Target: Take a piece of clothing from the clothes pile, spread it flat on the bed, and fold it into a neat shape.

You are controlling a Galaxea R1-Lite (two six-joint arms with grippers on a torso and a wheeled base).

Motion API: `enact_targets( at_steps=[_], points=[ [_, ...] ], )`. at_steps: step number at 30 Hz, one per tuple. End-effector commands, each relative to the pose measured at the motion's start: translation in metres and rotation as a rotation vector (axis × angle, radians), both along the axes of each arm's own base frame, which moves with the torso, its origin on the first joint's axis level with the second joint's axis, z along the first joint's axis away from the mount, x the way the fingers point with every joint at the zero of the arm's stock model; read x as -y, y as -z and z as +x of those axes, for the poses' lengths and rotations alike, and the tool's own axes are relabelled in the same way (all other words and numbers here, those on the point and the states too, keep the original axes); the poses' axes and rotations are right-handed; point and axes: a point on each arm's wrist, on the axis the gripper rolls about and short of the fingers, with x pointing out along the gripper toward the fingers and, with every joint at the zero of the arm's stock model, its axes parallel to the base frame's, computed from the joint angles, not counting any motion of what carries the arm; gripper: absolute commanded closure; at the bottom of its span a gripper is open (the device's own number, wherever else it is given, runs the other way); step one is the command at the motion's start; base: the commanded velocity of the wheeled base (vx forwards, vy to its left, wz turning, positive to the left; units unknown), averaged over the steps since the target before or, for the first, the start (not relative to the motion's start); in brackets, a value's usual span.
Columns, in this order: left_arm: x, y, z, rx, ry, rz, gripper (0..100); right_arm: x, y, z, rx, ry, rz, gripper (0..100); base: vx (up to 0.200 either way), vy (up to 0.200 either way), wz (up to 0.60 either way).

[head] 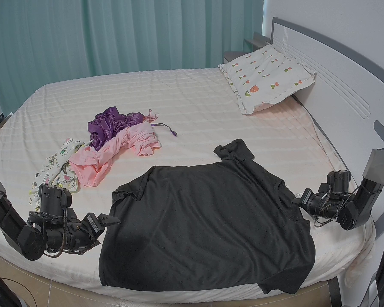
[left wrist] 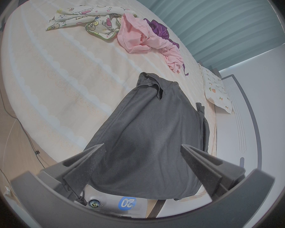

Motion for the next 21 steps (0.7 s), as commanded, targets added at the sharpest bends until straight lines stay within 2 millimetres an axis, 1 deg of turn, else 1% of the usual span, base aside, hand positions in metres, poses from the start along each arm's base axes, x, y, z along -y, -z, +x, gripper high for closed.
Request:
enact_targets(
  at_steps=[1,4,12,21],
  points=[
    [0.0,0.001,0.0,-0.004,0.0,0.0,0,0.007,-0.004,0.001,0.01,0.029,0.011,100,0.0,0.0,0.0],
    [0.0,0.004,0.001,-0.016,0.001,0.003,0,0.02,-0.008,0.001,0.022,0.067,0.011,100,0.0,0.0,0.0],
    [0.0,0.006,0.001,-0.023,-0.001,0.004,0,0.046,-0.007,-0.001,0.021,0.139,0.008,100,0.0,0.0,0.0],
    [0.0,0.005,0.001,-0.022,-0.001,0.004,0,0.047,-0.002,0.003,0.011,0.141,0.009,100,0.0,0.0,0.0]
  ],
)
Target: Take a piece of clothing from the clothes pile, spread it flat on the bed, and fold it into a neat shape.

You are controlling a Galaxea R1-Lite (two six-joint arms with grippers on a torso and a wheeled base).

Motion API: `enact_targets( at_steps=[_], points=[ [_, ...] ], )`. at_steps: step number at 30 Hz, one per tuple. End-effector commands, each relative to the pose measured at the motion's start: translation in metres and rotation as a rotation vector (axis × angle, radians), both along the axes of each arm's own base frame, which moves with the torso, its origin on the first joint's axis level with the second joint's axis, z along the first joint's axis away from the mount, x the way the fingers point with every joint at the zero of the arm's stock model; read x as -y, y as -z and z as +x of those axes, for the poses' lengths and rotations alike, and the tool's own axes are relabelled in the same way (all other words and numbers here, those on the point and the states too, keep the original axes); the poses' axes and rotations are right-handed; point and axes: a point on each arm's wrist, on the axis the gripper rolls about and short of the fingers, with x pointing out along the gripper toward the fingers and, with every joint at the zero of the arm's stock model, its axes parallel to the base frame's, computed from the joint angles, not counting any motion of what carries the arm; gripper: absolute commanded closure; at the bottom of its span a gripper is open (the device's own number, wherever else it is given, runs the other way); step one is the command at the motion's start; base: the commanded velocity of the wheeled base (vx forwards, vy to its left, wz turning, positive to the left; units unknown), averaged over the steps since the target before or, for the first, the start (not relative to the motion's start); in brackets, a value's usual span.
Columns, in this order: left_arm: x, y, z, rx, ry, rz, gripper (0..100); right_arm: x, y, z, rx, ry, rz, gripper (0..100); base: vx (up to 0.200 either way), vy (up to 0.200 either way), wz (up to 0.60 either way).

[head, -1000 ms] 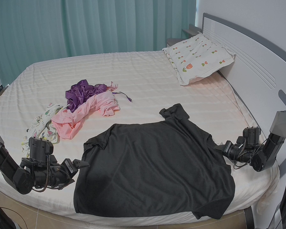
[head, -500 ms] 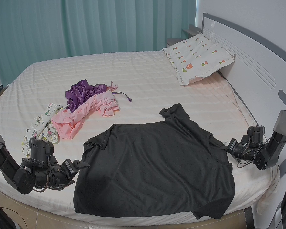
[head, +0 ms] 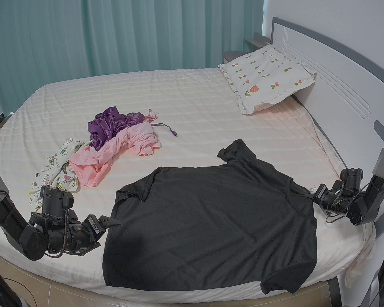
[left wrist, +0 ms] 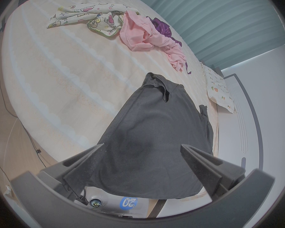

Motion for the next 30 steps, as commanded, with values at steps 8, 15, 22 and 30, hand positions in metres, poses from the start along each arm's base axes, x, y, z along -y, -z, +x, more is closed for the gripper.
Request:
enact_targets(
  at_steps=[8,15,22,30],
  points=[
    [0.0,-0.001,-0.003,0.002,0.012,-0.007,0,-0.002,-0.002,0.0,0.015,-0.004,-0.003,0,0.0,0.0,0.0],
    [0.0,-0.002,-0.007,-0.001,0.039,-0.028,0,0.004,-0.03,0.0,0.091,0.041,-0.025,0,0.0,0.0,0.0],
    [-0.001,-0.001,-0.015,0.033,0.056,-0.029,0,-0.001,-0.028,0.001,0.086,0.043,-0.037,0,0.0,0.0,0.0],
    [-0.003,0.0,-0.012,0.078,0.045,-0.033,0,-0.003,-0.043,-0.003,0.124,0.04,-0.04,0,0.0,0.125,0.0]
  ],
)
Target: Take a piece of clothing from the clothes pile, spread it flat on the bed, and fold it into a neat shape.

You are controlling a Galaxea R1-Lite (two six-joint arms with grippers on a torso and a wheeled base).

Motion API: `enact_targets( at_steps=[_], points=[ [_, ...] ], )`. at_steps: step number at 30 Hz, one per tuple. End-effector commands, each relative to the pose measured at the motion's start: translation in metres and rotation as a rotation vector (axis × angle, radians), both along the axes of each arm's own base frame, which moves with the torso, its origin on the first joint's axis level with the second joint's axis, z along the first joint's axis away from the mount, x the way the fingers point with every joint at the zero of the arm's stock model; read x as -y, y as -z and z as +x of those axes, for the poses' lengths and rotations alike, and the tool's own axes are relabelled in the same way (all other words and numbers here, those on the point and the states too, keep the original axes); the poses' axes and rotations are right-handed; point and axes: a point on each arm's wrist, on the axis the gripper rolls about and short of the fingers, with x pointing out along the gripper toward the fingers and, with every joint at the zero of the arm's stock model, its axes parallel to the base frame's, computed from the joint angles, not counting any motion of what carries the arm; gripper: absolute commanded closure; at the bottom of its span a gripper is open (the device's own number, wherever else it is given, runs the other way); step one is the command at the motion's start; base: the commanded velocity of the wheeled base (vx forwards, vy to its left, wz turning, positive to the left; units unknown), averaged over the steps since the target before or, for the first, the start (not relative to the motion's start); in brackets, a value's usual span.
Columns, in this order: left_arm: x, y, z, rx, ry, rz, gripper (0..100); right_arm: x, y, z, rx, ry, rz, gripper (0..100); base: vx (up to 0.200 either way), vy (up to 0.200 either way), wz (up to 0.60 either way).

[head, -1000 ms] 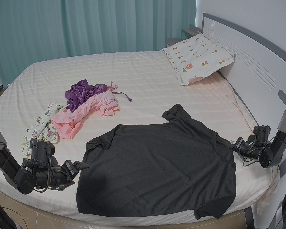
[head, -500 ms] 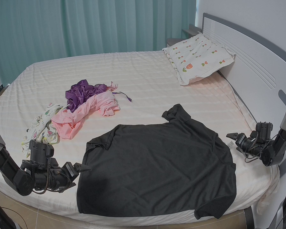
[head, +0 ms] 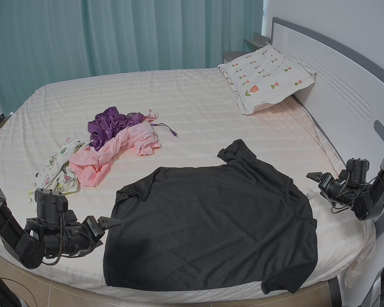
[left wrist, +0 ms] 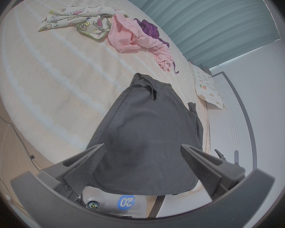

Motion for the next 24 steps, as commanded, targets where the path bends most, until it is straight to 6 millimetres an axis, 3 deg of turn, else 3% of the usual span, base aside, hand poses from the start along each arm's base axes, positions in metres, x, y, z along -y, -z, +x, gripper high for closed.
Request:
enact_targets(
  at_steps=[1,4,22,24],
  points=[
    [-0.003,0.003,0.0,-0.014,-0.012,0.002,0,-0.002,-0.012,-0.003,0.031,-0.005,-0.003,0,0.0,0.2,0.0],
    [-0.005,0.003,0.0,-0.013,-0.023,0.002,0,-0.004,-0.014,-0.003,0.039,-0.009,-0.002,0,0.0,0.2,0.0],
    [-0.005,0.007,0.004,-0.023,-0.03,0.015,0,-0.022,-0.028,-0.006,0.08,0.017,-0.05,0,0.0,0.0,0.0],
    [-0.004,0.006,0.004,-0.022,-0.029,0.013,0,-0.022,-0.025,-0.006,0.069,0.015,-0.049,0,0.2,-0.2,0.0]
  ],
)
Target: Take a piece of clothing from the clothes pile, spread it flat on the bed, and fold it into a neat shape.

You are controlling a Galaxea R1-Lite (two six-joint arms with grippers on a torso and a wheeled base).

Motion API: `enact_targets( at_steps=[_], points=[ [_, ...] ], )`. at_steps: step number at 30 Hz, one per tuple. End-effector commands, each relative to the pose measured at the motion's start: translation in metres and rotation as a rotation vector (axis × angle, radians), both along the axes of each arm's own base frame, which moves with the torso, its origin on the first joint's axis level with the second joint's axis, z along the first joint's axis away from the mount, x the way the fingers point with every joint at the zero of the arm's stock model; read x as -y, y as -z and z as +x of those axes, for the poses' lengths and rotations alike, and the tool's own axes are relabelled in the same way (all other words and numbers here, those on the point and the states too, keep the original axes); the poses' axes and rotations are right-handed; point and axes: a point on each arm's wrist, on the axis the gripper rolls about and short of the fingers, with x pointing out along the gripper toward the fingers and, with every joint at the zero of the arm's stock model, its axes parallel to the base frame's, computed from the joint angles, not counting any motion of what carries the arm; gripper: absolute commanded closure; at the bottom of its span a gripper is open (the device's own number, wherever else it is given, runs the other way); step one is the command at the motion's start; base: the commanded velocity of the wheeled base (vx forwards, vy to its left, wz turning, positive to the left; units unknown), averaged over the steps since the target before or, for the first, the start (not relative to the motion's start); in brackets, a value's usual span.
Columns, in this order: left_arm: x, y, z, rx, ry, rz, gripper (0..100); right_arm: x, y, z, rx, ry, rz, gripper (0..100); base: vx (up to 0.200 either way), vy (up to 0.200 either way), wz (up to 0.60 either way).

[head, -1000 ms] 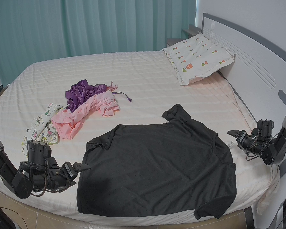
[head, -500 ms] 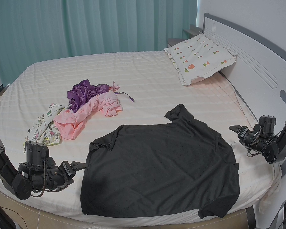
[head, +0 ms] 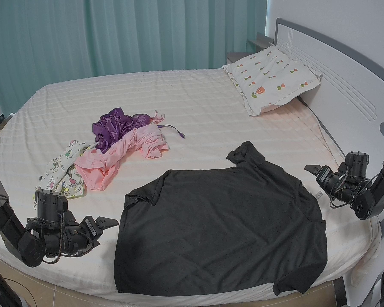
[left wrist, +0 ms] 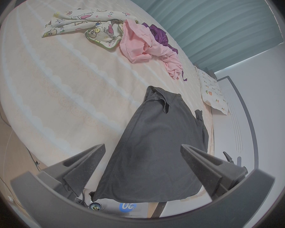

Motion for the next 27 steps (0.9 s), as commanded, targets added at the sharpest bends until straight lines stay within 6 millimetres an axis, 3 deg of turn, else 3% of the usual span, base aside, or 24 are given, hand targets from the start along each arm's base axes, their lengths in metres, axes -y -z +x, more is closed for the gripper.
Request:
enact_targets(
  at_steps=[1,4,10,21,27],
  points=[
    [0.001,0.0,0.001,0.0,0.001,-0.003,0,-0.002,0.0,-0.001,-0.002,-0.005,0.0,0,0.2,-0.2,0.0],
    [0.001,0.0,0.002,0.003,0.002,-0.004,0,-0.003,0.001,-0.001,-0.005,-0.01,0.001,0,0.2,-0.2,0.0],
    [0.002,0.001,0.001,-0.001,0.007,-0.002,0,-0.006,0.002,-0.002,-0.009,-0.02,0.0,0,0.2,0.0,0.0],
    [0.004,0.003,0.007,0.002,-0.014,0.022,0,-0.009,0.004,-0.004,-0.02,-0.029,0.0,0,0.0,0.0,0.0],
    [0.023,0.002,0.024,0.026,-0.05,0.037,0,-0.013,0.005,-0.005,-0.026,-0.039,0.002,0,0.0,0.0,0.0]
  ],
)
